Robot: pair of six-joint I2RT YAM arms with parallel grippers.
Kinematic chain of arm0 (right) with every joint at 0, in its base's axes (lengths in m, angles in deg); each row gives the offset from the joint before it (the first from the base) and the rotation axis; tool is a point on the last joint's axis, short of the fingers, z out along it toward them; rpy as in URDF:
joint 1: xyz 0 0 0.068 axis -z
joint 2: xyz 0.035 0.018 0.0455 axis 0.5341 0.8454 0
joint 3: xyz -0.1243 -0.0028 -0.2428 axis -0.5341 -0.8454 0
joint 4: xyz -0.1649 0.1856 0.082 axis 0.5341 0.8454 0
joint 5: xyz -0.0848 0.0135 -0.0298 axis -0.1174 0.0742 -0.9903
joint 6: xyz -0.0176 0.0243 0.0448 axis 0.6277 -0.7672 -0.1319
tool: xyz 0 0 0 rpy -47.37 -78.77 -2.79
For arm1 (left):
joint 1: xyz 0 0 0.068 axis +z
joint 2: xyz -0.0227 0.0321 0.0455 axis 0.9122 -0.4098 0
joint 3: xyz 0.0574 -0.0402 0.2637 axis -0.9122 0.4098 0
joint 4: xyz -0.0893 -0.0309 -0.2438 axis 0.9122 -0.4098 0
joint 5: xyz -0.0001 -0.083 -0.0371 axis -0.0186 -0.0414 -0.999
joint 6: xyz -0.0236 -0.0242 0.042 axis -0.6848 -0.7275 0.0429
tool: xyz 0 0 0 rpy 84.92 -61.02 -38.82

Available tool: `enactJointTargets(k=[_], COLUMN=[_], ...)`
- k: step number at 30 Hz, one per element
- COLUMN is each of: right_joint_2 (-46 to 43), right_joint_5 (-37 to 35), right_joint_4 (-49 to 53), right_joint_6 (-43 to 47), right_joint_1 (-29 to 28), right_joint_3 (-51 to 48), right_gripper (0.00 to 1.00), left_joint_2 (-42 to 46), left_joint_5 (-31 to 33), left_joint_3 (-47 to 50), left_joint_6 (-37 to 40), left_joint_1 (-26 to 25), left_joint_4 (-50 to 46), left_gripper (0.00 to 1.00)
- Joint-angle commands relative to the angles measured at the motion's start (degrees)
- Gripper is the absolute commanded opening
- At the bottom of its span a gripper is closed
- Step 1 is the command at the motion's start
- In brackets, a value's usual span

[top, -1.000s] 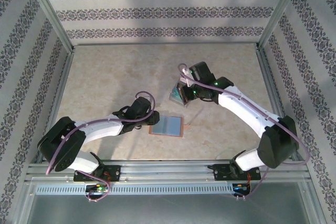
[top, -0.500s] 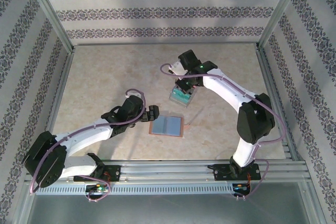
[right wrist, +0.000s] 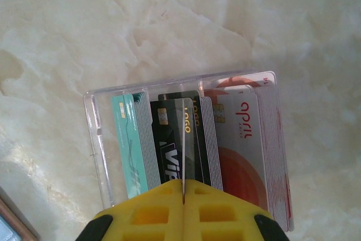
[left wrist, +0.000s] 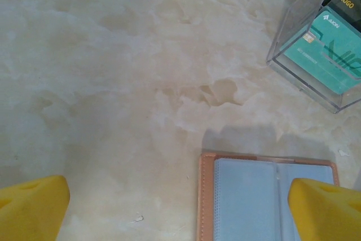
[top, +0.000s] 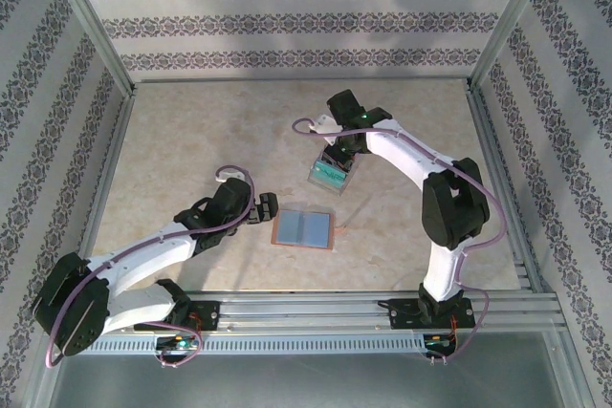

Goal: Take the credit cards out of the card holder

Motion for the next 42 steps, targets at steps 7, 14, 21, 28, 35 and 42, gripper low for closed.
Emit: enactJointTargets(k=[7,14,21,28,35,42], right_joint_2=[2.8,4.0,4.8,4.7,4.0,0.1], right_joint_5=[-1.0,-1.7,-2.1,-2.0,-2.0,-1.8], right_joint_4=[0.3,1.3,1.5,1.6,1.6,1.5], right_joint_6=[2.7,4.4,4.6,4.4,2.8,-2.7], right_joint_1=[0.9,1.0,1.2,1.6,1.6,1.0], right_joint_3=[2.6,4.0,3.4,2.2,2.6,2.0], right_gripper=[0.00,0.00,0.05,0.07,0.21,0.24], left_joint_2=[1.8,1.9,2.0,2.3,2.3,2.7], left_joint_5=[1.3,1.1,0.7,0.5,0.4,0.5], left_joint_3=[1.2,1.5,1.6,1.8,1.7,1.8], left_joint_6=[-1.4,-1.7,-1.9,-1.9,-1.7,-1.7], left_joint_1=[1.3,1.8,2.1,2.3,2.4,2.9], left_joint_4=[-1.9,-1.8,-1.7,-1.8,-1.7,-1.9], left_gripper=[0.99,0.99,0.99,0.99,0.99,0.99])
